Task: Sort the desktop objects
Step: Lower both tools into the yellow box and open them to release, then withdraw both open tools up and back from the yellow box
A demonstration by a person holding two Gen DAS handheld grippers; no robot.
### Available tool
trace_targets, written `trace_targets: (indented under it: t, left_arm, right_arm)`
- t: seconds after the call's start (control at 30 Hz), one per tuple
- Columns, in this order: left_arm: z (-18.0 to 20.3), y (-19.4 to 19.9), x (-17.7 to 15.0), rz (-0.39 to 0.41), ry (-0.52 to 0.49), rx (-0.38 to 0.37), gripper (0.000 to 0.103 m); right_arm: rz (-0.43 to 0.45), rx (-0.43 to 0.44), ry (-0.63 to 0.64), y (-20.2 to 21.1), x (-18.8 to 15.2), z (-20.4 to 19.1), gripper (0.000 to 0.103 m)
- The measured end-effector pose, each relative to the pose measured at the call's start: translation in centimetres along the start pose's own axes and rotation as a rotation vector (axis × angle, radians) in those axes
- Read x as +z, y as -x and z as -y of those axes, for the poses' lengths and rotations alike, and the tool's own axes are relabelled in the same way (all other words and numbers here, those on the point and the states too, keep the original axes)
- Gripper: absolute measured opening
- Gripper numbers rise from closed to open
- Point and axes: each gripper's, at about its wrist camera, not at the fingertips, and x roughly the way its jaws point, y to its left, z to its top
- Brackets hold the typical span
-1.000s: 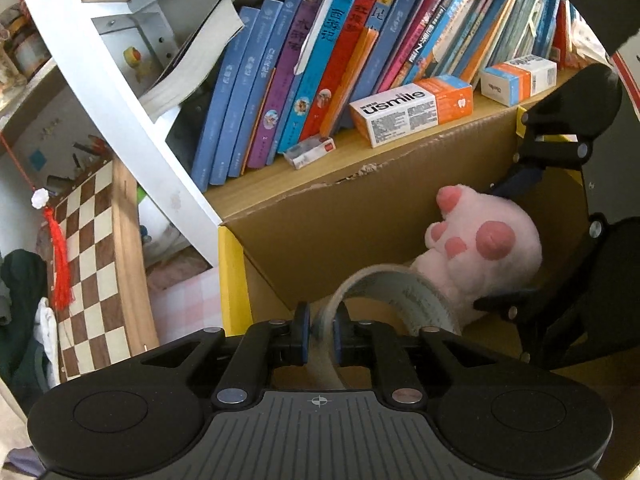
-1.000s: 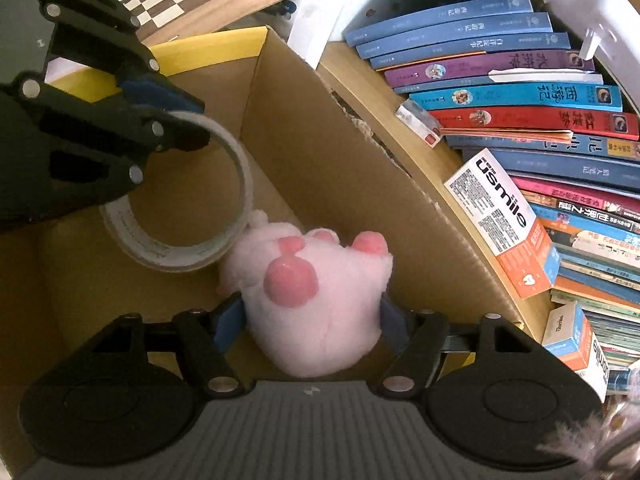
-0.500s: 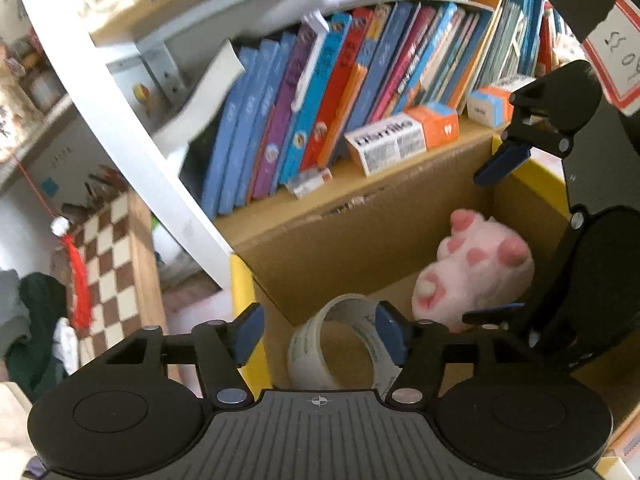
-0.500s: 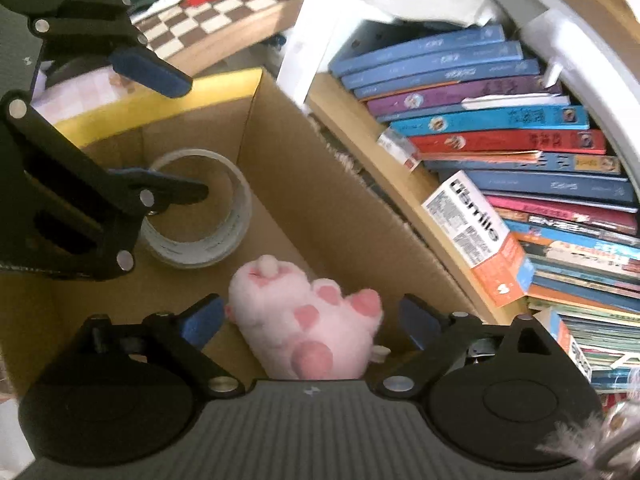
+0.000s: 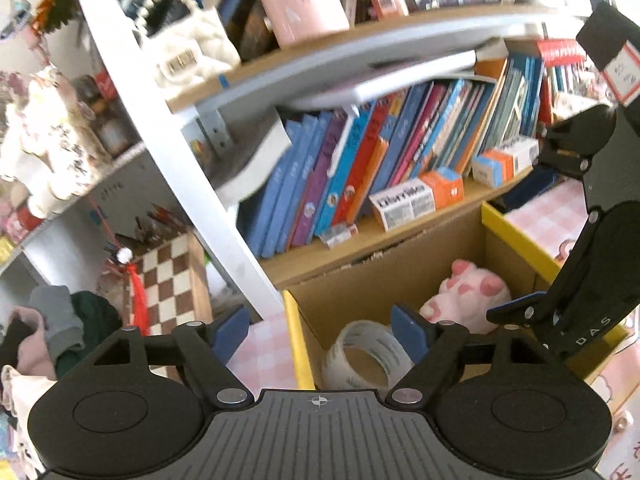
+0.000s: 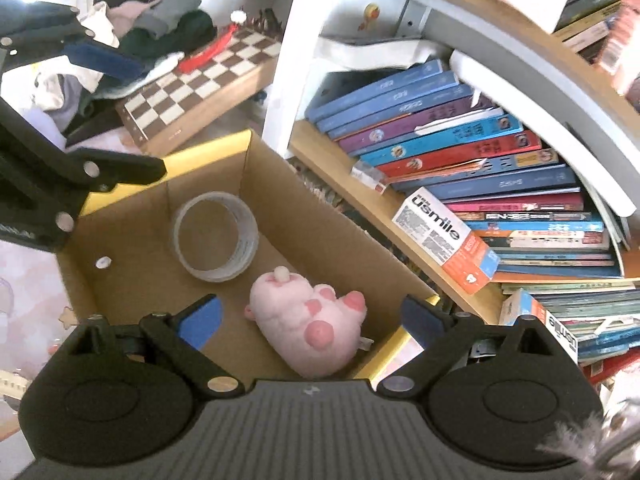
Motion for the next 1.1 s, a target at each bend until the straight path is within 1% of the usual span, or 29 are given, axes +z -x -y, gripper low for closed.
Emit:
trace_targets:
  t: [0.1, 0.17, 0.4, 0.53, 0.77, 1.1]
  left_arm:
    - [-0.2, 1.9, 0.0, 0.031, 0.016, 0.006, 0.082]
    - [-0.3, 3.1, -0.1, 0.048, 0.029, 0.009, 0.086]
    - [-1.0, 7.9, -0.8, 0.125, 0.059, -0.024, 0.090]
    - [-1.1, 9.9, -1.5, 0.153, 0.066, -0.049, 0.090]
    - [-1.1, 12.3, -3.8, 0.155, 0.063, -0.084, 0.090]
    - [-1.1, 15.5, -7.1, 0.148, 0.060, -0.127, 0.090]
  right_arm:
    - [0.024, -0.021, -0.006, 1.5, -0.2, -0.4, 0.097]
    - [0.040, -0.039, -0.016, 2.5, -0.3, -0.7, 0.097]
    - [0.093, -0.091, -0.071, 6.8, -1.0, -2.0, 0.097]
    - [0.098, -0.112, -0.090, 8.9, -1.7, -3.2, 0.097]
    - [0.094, -0.148, -0.138, 11.7, -3.1, -5.7, 0.097]
    - [0.075, -0.168, -0.227, 14.4, -5.7, -10.0, 0.097]
